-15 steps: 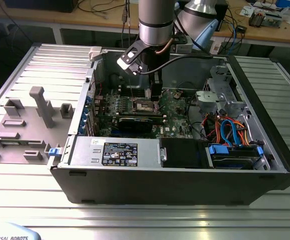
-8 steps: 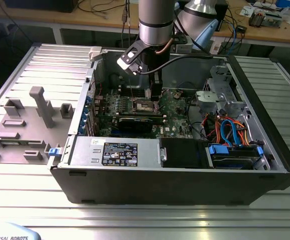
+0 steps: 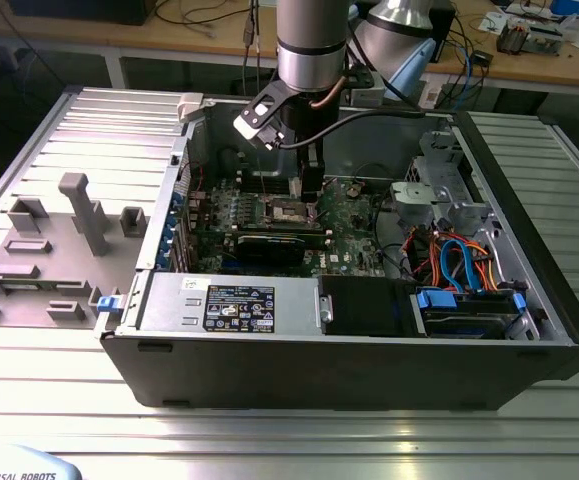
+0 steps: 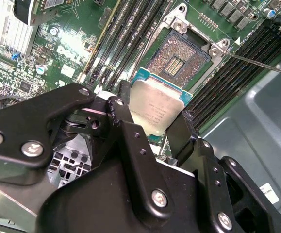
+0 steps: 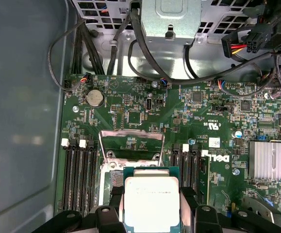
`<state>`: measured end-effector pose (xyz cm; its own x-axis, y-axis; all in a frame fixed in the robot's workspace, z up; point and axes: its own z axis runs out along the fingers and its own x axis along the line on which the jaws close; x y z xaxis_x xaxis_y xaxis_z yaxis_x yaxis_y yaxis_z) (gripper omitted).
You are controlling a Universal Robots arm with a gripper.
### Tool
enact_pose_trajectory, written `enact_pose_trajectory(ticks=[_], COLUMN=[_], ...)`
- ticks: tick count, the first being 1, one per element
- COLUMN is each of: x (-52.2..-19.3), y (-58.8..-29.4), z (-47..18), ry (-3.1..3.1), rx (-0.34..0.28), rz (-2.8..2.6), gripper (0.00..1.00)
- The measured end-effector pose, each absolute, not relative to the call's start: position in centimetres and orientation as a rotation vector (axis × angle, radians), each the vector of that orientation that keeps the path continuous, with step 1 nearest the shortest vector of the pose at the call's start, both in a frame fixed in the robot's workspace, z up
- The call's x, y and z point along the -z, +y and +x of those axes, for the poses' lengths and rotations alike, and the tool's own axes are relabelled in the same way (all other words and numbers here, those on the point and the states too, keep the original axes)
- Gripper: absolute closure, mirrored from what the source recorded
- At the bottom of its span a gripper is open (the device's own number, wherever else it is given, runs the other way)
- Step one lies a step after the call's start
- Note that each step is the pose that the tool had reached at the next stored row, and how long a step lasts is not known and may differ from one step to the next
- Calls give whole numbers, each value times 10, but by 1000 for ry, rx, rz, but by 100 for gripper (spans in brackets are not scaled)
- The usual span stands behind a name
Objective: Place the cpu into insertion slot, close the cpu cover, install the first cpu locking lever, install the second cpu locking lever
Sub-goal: 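Place the cpu into insertion slot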
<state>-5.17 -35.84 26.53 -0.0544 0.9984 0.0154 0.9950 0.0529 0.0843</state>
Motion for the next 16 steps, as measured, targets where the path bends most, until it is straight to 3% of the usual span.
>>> enact_pose_trajectory(ticks=[16], x=[-261], y=[-358], z=[-52], ry=[2300], rx=[-113], rz=[2070], gripper=[46])
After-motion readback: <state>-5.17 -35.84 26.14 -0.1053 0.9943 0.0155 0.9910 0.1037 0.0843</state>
